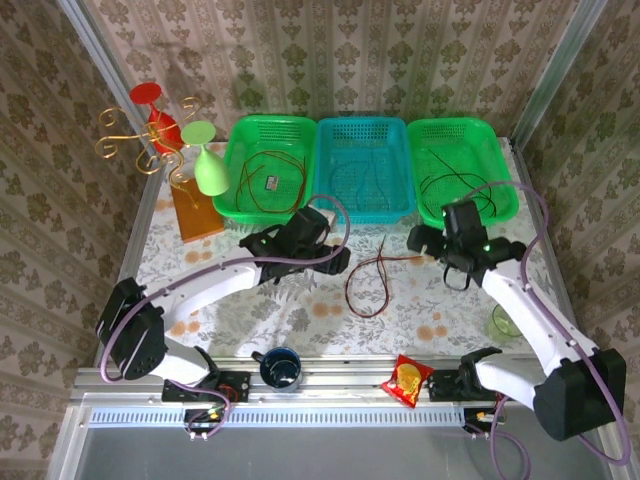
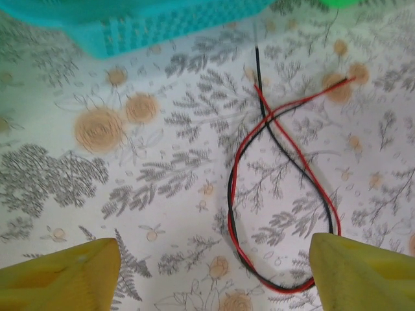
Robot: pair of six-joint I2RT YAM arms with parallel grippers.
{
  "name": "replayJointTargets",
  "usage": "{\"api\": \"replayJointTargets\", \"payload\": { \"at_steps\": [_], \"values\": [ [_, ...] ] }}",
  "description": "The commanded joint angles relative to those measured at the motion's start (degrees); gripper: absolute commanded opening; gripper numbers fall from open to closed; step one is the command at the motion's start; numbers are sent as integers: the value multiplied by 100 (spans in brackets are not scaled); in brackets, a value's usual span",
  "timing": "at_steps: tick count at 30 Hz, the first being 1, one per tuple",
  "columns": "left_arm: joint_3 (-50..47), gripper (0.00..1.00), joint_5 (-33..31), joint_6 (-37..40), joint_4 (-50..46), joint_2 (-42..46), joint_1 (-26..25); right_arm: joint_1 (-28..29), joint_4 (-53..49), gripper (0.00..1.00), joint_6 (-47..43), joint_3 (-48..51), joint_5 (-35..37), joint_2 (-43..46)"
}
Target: Untangle the cables
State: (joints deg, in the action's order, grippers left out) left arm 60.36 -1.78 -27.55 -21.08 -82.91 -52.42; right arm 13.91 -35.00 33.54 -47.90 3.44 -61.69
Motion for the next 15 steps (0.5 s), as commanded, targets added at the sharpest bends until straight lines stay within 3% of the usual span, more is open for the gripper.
{"api": "replayJointTargets", "payload": {
  "at_steps": [1, 15],
  "values": [
    [-212, 73, -81, -115, 425, -170, -188, 59, 8, 91, 540, 386, -339, 482],
    [794, 53, 123, 191, 602, -1933, -348, 85, -468, 92, 399, 746, -573, 1235]
  ]
}}
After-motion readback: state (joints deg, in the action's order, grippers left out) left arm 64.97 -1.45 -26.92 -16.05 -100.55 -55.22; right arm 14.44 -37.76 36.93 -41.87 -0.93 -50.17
